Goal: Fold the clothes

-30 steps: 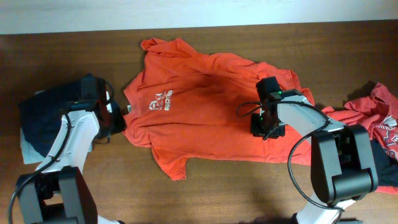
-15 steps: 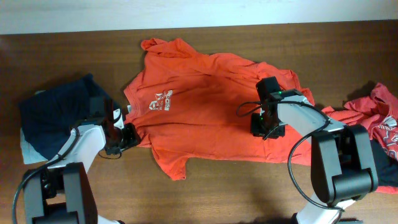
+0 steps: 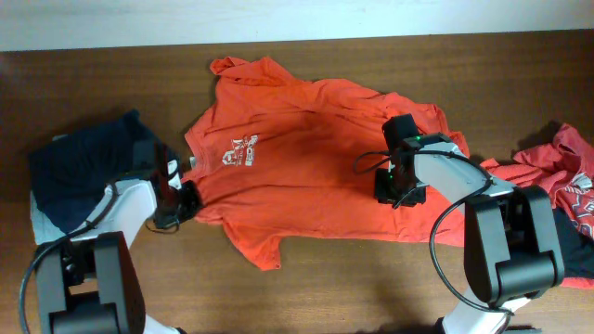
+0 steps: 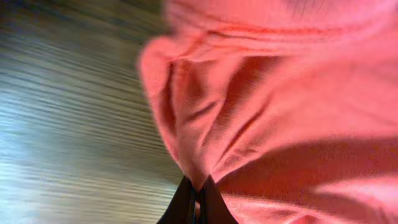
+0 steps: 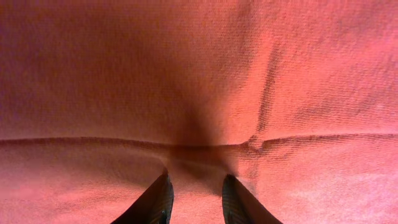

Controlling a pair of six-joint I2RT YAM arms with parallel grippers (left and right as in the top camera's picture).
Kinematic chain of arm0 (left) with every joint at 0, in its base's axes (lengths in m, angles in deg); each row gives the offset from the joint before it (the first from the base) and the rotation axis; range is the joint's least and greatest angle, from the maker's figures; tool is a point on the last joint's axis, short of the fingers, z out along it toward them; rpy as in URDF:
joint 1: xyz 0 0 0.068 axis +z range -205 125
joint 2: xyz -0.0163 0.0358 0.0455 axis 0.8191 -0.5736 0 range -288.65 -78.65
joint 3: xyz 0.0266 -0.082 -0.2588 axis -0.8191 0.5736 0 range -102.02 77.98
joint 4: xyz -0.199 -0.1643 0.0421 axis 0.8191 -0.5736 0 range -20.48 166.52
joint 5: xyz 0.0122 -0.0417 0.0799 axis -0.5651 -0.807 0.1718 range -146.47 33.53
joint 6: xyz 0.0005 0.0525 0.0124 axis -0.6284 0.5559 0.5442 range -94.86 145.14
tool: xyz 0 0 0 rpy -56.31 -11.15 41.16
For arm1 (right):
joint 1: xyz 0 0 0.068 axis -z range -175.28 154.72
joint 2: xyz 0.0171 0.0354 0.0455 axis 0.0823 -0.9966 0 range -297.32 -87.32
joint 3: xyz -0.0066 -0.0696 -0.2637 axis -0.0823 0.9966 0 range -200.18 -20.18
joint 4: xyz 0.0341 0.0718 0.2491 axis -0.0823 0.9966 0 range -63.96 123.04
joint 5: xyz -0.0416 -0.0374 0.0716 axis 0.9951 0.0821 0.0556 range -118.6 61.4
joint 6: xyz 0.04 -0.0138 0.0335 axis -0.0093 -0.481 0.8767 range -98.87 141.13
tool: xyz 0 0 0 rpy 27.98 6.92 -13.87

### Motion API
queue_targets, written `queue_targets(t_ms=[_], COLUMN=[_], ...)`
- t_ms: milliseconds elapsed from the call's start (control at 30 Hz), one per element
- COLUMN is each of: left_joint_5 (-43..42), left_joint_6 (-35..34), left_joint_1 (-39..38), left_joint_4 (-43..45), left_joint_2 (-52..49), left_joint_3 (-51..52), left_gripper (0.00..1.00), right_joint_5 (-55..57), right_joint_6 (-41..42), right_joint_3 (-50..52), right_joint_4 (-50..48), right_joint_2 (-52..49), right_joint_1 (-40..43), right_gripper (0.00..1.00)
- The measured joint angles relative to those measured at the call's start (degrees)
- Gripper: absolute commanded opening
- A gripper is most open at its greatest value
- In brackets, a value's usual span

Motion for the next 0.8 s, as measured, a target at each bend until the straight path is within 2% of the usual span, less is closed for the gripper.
queue_targets(t_ms=[167,200,333,400,500,533,667,800], left_joint_5=[5.9,6.4,8.6,10.6,10.8,10.4,5.1,0.2], left_joint_6=[2.9,3.7,5.3,5.6,5.6,5.8,7.2,12.2], left_joint_1=[2.1,2.1,2.2,2.6,2.6,2.6,1.7,-4.3], left_joint_4=[-4.5,-4.6,-5.3,-6.5,-9.1,-10.0,-12.7,-14.9], left_joint_2=[0.3,0.5,0.9,0.9,0.9,0.9,0.9,0.9], left_joint_3=[-8.9,-10.5,-11.7,-11.7,-11.8,-11.8,-11.8,-11.8], left_gripper=[0.01,0.03,0.47,0.49,0.4,0.38,0.37,0.38], right_joint_5=[0.0,0.0,0.0,0.1,0.1,0.1,0.1,0.2], right_joint_6=[0.3,0.4,0.4,0.4,0.4,0.4,0.4,0.4], right_joint_3=[0.0,0.0,0.0,0.0,0.0,0.0,0.0,0.0], right_joint_4=[-0.1,-0.1,-0.1,-0.1,-0.1,-0.1,-0.2,-0.2], right_joint_2=[0.0,0.0,0.0,0.0,0.0,0.0,0.0,0.0], right_joint_1=[0.0,0.0,0.0,0.0,0.0,0.0,0.0,0.0], right_gripper=[0.32,0.32,0.32,0.33,0.34,0.38,0.39,0.4])
